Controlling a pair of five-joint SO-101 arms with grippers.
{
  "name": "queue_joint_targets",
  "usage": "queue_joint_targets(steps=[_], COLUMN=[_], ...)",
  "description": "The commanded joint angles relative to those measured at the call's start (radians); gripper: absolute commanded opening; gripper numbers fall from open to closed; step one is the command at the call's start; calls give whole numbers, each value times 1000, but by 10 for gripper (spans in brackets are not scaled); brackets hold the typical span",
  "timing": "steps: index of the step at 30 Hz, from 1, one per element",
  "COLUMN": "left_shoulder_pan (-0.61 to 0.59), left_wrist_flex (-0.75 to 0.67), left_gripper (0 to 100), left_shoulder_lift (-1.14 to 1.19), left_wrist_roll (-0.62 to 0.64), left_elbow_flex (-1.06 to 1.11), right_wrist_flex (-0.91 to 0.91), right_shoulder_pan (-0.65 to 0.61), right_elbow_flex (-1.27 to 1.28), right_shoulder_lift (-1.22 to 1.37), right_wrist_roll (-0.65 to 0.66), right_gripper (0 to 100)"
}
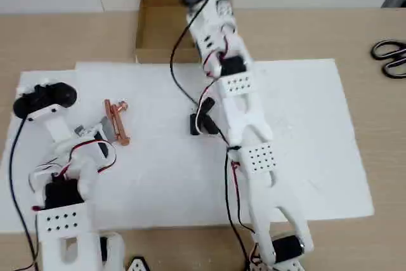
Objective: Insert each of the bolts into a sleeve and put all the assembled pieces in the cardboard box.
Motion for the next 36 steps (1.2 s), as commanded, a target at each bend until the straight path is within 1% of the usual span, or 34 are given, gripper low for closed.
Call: queue_joint_targets(steps=[1, 5, 8, 21, 25, 28, 30, 33, 36], left_shoulder_pan=[0, 0, 0, 0, 0, 0, 0, 0, 0], left_wrist_flex=[-3, -2, 2, 3, 3, 25, 55, 94, 117], left_gripper=[188, 188, 188, 188, 188, 188, 188, 188, 188], left_shoulder_lift=[-20, -20, -20, -20, -20, -20, -20, -20, -20], left_wrist_roll=[-6, -6, -6, -6, -6, -6, -6, -6, -6], left_elbow_flex=[-8, -8, -8, -8, -8, -13, -30, -64, -82], right_wrist_flex=[108, 242, 378, 1124, 1142, 1145, 1153, 1155, 1153], right_shoulder_pan=[10, 12, 8, -39, -47, -51, -51, -48, -53], right_elbow_flex=[-48, -48, -48, -41, -40, -38, -14, 123, 321], right_shoulder_lift=[-228, -380, -509, -1021, -1093, -1086, -1076, -1084, -1139], right_wrist_roll=[11, 11, 9, 3, -2, -61, -72, -69, -52], right_gripper=[221, 221, 221, 221, 221, 221, 220, 220, 220])
